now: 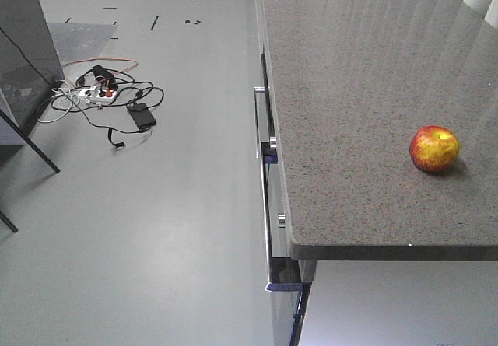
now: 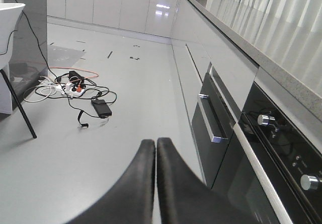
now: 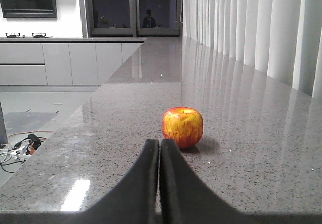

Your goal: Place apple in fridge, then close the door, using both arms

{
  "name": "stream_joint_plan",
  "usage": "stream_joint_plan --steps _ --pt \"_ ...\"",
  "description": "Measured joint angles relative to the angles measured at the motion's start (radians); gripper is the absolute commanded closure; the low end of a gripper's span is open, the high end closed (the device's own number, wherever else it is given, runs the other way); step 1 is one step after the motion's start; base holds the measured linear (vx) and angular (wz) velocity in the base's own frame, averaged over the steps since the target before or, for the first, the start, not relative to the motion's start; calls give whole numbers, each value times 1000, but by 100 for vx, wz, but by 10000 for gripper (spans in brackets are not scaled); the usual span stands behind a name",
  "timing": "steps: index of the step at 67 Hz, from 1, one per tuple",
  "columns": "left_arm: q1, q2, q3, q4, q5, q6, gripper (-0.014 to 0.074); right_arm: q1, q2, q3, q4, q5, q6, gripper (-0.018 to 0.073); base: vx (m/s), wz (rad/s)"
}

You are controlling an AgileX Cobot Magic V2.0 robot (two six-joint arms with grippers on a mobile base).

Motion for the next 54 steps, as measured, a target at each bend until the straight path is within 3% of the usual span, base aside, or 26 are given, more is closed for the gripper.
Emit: stream_joint_plan --steps 54 --pt "0 0 0 0 0 0 603 0 0 0 0 0 0 562 0 0"
